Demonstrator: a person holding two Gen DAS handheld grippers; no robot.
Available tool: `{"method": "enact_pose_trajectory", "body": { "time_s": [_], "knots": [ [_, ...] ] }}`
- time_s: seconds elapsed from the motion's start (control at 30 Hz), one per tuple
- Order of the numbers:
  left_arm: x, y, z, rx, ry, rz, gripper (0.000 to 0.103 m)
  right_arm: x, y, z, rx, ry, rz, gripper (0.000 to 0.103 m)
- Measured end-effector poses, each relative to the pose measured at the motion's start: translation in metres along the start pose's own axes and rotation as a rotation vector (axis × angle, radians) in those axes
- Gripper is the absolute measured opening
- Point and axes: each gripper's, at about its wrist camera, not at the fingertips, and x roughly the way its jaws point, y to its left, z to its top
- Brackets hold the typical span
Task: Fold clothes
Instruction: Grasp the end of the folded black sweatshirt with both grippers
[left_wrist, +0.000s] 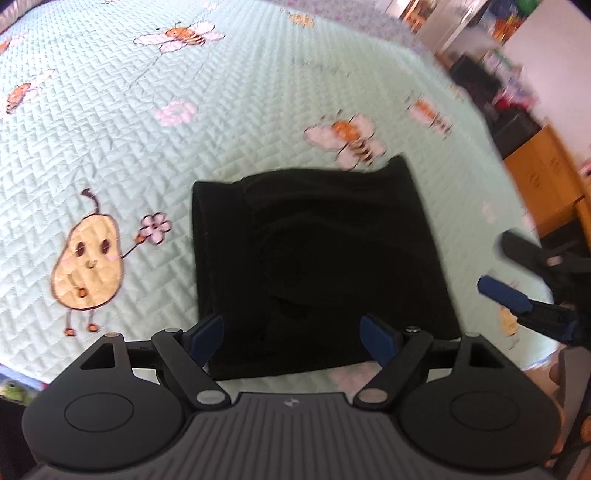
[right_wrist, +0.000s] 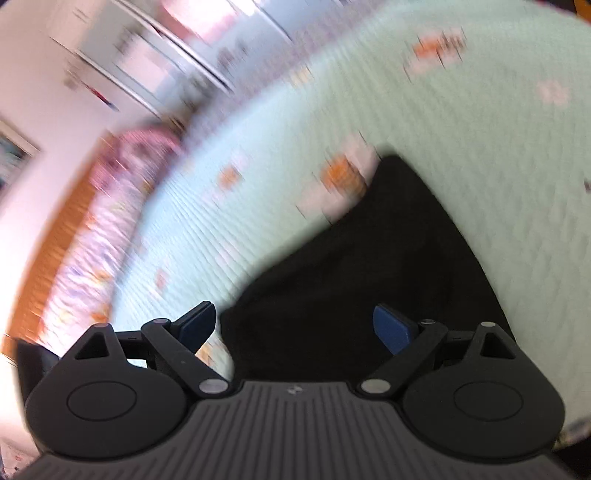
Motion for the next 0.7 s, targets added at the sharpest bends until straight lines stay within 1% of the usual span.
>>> {"method": "enact_pose_trajectory", "body": {
  "time_s": [0.03, 0.1, 0.17, 0.23, 0.27, 0.3, 0.4, 0.43, 0.53, 0.63, 0.7],
  "knots": [
    [-0.001, 0.001, 0.001, -0.008, -0.01, -0.024, 0.084, -0.007, 0.003, -0.001, -0.006, -0.053, 0.052, 0.101],
    [0.003, 0.001, 0.002, -0.017, 0.005, -0.045, 0.084, -0.014, 0.005, -0.003, -0.02, -0.124, 0.146, 0.103],
    [0.007, 0.008, -0.001, -0.06, 0.026, -0.097, 0.084, -0.003, 0.002, -0.007, -0.02, -0.093, 0.192, 0.103],
    [0.007, 0.017, -0.004, -0.116, 0.013, -0.148, 0.084, 0.013, -0.008, -0.011, 0.04, 0.008, 0.204, 0.103],
    [0.005, 0.02, -0.005, -0.127, 0.003, -0.152, 0.084, 0.016, -0.012, -0.015, 0.065, 0.022, 0.212, 0.103],
    [0.004, 0.019, -0.005, -0.111, -0.009, -0.116, 0.084, 0.018, -0.014, -0.016, 0.073, 0.028, 0.219, 0.103],
    [-0.002, 0.007, -0.004, -0.026, -0.051, 0.024, 0.084, 0.023, -0.019, -0.021, 0.1, 0.044, 0.239, 0.103],
    [-0.004, 0.004, -0.004, -0.005, -0.059, 0.058, 0.084, 0.023, -0.02, -0.021, 0.116, 0.043, 0.248, 0.103],
    [-0.002, -0.002, -0.002, 0.032, -0.061, 0.117, 0.084, 0.017, -0.022, -0.019, 0.141, 0.028, 0.267, 0.103],
    [-0.002, -0.008, -0.003, 0.058, -0.061, 0.152, 0.084, 0.009, -0.023, -0.015, 0.135, 0.012, 0.3, 0.103],
    [-0.002, -0.009, -0.004, 0.069, -0.063, 0.159, 0.084, -0.004, -0.022, -0.014, 0.115, -0.034, 0.35, 0.103]
  ]
}}
